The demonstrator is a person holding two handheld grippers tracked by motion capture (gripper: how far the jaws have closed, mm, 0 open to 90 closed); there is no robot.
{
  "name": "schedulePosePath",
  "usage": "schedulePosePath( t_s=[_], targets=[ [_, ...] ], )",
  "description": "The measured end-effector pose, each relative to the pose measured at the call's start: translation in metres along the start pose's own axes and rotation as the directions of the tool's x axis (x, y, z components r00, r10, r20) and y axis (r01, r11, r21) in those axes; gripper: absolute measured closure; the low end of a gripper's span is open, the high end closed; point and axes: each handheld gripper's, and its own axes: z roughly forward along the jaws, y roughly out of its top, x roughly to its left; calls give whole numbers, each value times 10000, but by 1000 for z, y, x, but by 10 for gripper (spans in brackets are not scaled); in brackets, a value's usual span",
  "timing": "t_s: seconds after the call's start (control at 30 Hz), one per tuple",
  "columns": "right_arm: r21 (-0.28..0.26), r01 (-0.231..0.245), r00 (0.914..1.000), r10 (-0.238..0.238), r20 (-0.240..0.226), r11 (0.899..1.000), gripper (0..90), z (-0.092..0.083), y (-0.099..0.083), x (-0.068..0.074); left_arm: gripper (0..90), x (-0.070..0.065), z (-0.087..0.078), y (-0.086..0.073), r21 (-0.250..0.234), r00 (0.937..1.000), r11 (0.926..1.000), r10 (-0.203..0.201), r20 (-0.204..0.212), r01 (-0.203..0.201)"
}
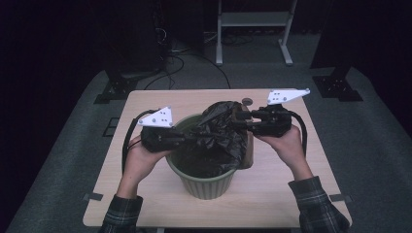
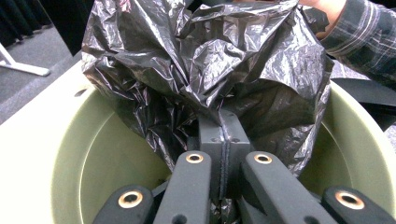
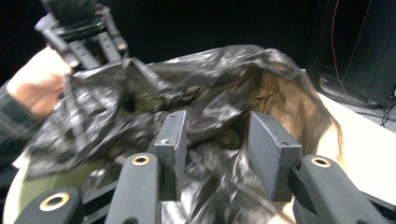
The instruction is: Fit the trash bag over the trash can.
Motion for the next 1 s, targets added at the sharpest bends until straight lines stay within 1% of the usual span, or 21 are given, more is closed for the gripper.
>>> schedulePosePath(
  t_s=[0.03, 0.13, 0.17, 0.2, 0.27, 0.33, 0.43, 0.5, 0.67, 0.77, 0.83, 0.9, 0.93, 0.97, 1.0],
  targets=[
    [-55, -84, 10000, 84, -29, 9999, 548, 4, 0, -2, 898, 0, 0, 0, -13, 10000, 10000, -20, 30, 20],
    [10, -256, 9997, 256, -39, 9997, 548, 14, 2, -5, 898, 0, 0, -1, -7, 10000, 10000, -9, 73, 9],
    [64, -312, 9995, 312, 51, 9995, 590, 18, 2, -5, 898, 0, 0, -1, 3, 10000, 10000, 1, 60, -1],
    [231, -134, 9999, 132, 104, 9996, 783, 22, 3, -4, 898, 0, 0, -1, 20, 10000, 10000, -7, 29, 7],
    [456, 222, 9992, -236, 320, 9987, 892, 26, 3, 0, 898, 1, -3, -1, 74, 9999, 10000, -1, -167, 2],
    [622, 488, 9987, -497, 143, 9969, 900, 26, 1, 4, 899, 2, -9, -4, 37, 9988, 9999, -96, -485, 98],
    [817, 668, 9974, -688, 223, 9944, 900, 17, -2, 7, 899, 6, -20, -10, -93, 9969, 9996, -271, -734, 264],
    [747, 679, 9971, -703, 303, 9949, 900, 5, -5, 7, 899, 7, -27, -14, -215, 9953, 9990, -405, -883, 388],
    [755, 680, 9965, -714, 431, 9948, 900, -14, -12, 6, 899, 7, -40, -26, -284, 9908, 9981, -569, -1227, 538],
    [777, 614, 9971, -648, 411, 9951, 900, -20, -17, 5, 899, 7, -46, -33, -255, 9870, 9977, -664, -1464, 634],
    [751, 592, 9972, -623, 402, 9954, 900, -23, -20, 6, 899, 7, -50, -38, -303, 9860, 9969, -757, -1483, 720],
    [798, 646, 9969, -680, 397, 9947, 900, -24, -23, 7, 898, 6, -53, -42, -294, 9847, 9970, -758, -1571, 721],
    [862, 659, 9968, -695, 396, 9941, 900, -24, -24, 8, 888, 6, -55, -44, -379, 9850, 9964, -804, -1526, 755],
    [919, 653, 9969, -689, 370, 9936, 900, -23, -25, 8, 824, 5, -57, -45, -537, 9839, 9958, -821, -1589, 745],
    [956, 695, 9967, -732, 361, 9930, 900, -22, -26, 9, 714, 5, -58, -45, -638, 9824, 9950, -860, -1658, 763]
  ],
)
